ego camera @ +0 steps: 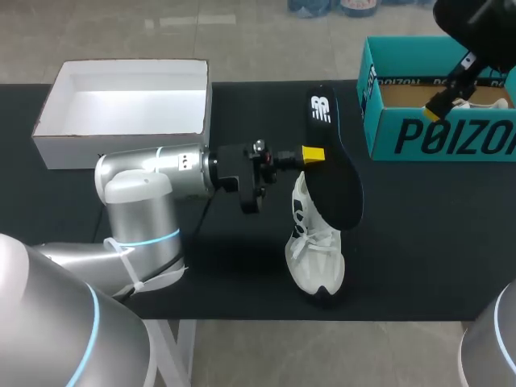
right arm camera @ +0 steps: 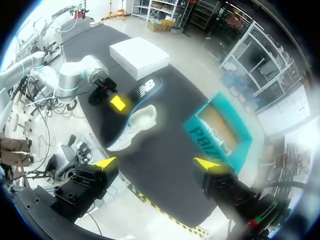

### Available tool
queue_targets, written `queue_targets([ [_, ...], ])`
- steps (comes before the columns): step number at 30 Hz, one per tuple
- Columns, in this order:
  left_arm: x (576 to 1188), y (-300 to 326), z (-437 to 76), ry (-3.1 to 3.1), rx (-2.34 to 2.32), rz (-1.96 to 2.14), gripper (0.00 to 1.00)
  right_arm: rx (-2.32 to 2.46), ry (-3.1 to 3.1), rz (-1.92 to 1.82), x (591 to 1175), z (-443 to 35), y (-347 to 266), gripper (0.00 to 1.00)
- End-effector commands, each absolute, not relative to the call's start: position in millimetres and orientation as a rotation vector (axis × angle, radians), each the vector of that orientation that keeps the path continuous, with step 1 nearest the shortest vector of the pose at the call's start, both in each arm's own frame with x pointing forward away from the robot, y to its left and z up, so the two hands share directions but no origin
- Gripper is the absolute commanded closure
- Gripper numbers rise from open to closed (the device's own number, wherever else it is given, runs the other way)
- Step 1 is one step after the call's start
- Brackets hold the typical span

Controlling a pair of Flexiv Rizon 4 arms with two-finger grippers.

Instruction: Take the shoe out of the shoebox, open the shoe tongue, remove and reinsert the insole, then place the shoe into the shoebox

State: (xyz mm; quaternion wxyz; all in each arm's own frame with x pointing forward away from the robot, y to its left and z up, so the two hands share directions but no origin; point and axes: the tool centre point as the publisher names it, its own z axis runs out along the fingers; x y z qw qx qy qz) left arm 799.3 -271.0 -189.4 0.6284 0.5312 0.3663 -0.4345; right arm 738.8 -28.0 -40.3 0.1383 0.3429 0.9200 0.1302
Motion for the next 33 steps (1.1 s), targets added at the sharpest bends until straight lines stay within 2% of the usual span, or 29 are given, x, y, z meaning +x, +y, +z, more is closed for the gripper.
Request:
queue_targets([
  [1,799,-272,-190,0.839,1.215,-0.993,1.00,1.000,2.658,0.356,740,-38,-26,0.00],
  [14,798,-263,-185,0.879,1.205,-1.041,1.00,1.027,2.650,0.354,741,-23,-15,0.00],
  [22,801,-228,-181,1.175,1.024,-1.350,1.00,1.050,2.639,0.351,738,-20,-2,0.00],
  [31,794,-228,-172,1.497,0.731,-1.772,1.00,1.066,2.634,0.400,736,-19,14,0.00],
  [33,790,-230,-165,1.540,0.526,-2.034,1.00,1.065,2.634,0.410,735,-18,16,0.00],
])
